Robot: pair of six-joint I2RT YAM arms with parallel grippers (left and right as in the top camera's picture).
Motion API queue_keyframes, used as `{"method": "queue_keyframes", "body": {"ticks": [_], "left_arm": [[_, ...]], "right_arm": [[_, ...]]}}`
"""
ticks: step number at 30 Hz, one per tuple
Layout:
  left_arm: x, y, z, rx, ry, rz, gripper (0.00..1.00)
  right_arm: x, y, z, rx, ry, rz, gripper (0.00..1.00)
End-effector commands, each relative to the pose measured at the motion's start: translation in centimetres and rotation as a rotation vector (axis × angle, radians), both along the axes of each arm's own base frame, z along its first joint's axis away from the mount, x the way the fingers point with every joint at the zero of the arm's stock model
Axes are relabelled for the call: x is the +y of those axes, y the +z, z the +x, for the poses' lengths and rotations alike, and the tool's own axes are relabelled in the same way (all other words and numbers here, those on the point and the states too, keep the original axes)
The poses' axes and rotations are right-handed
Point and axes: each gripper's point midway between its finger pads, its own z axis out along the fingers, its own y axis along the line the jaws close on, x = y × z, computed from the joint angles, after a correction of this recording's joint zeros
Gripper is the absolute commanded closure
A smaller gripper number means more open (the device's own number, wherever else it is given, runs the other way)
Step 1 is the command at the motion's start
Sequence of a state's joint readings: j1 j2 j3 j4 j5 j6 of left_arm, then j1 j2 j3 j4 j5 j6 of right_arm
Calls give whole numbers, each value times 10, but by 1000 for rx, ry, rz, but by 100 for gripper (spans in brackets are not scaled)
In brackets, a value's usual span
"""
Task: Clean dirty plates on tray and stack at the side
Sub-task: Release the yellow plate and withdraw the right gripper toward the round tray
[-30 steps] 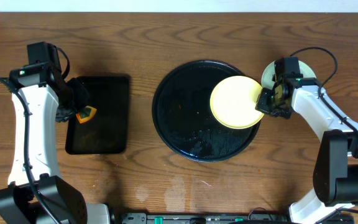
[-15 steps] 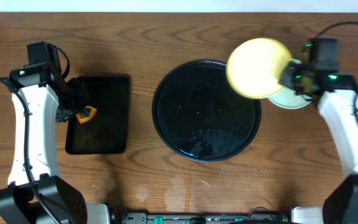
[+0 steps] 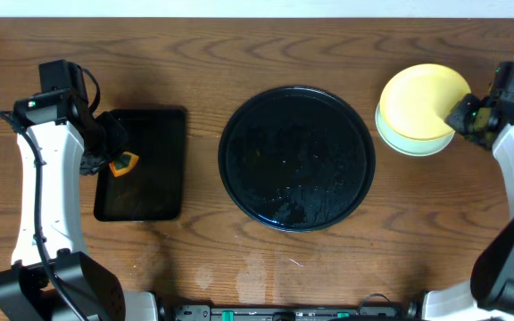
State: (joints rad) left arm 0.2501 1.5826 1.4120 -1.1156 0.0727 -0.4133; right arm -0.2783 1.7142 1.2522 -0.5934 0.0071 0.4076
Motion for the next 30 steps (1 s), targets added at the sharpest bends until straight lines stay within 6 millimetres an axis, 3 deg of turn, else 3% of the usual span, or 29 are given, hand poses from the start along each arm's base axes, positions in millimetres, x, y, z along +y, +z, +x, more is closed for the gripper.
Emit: {"method": "queue_keyframes", "body": {"ticks": [1, 4, 6, 10, 14, 15, 18, 22, 25, 30], "left_arm": [[2, -4, -2, 15, -12, 4, 92], [2, -4, -2, 15, -11, 4, 92], [2, -4, -2, 15, -12, 4, 92], [2, -4, -2, 15, -11, 4, 93], [2, -4, -2, 15, -11, 4, 92], [2, -4, -2, 15, -12, 4, 93], [2, -4, -2, 14, -12, 4, 92], [2, -3, -1, 10, -12, 5, 92], [2, -3, 0, 5, -12, 6, 92], [0, -16, 9, -20, -18, -10, 92]], "right_arm": [[2, -17, 6, 24, 21, 20, 99], [2, -28, 6, 48, 20, 24, 99], [1, -28, 6, 46, 20, 20, 88], [3, -21, 8, 28, 35, 21, 81], [21, -1, 12, -26, 132, 75, 48], [27, 7, 12, -45, 152, 97, 37], [50, 35, 12, -113, 242, 143, 23], [91, 80, 4, -217, 387, 194, 17], [127, 109, -6, -276, 501, 207, 7], [183, 125, -19, -297, 644, 215, 5]]}}
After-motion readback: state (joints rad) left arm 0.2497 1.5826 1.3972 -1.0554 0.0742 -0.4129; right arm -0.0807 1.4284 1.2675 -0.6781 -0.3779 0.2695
